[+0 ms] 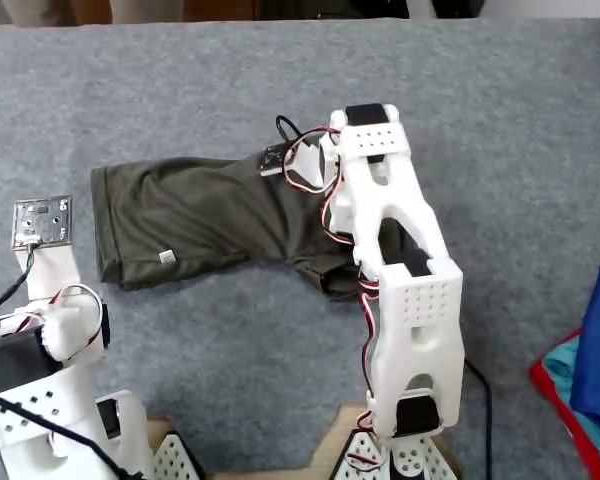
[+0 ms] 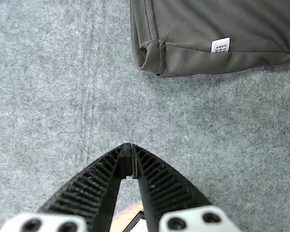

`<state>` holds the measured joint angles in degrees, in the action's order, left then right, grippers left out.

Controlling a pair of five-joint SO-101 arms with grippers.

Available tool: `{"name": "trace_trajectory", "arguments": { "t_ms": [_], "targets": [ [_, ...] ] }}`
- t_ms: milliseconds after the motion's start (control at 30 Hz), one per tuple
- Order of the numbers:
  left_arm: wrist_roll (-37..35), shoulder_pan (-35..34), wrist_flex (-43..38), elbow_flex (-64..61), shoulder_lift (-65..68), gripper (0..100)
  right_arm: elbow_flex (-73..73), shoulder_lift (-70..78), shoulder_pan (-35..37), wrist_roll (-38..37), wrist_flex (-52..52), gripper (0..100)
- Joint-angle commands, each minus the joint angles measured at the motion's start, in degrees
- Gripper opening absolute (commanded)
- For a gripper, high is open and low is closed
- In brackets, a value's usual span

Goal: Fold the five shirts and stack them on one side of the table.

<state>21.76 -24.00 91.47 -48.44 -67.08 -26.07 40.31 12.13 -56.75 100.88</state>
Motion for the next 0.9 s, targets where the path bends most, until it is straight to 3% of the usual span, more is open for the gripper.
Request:
{"name": "trace_trajectory", "arguments": {
  "t_ms": [0,400,867],
  "targets": [
    [0.4,-0.4,-0.9,0.7,-0.4,2,1.5,-0.4,0.4,-0.4,1.2,0.9],
    [0.4,-0.4,-0.9,0.7,-0.4,2,13.1,-1.4,0.5,-0.4,1.1,0.9],
    [0.4,-0.4,-0.9,0.7,-0.4,2,22.3,-20.4,3.6,-2.0,0.4,1.2]
  ]
}}
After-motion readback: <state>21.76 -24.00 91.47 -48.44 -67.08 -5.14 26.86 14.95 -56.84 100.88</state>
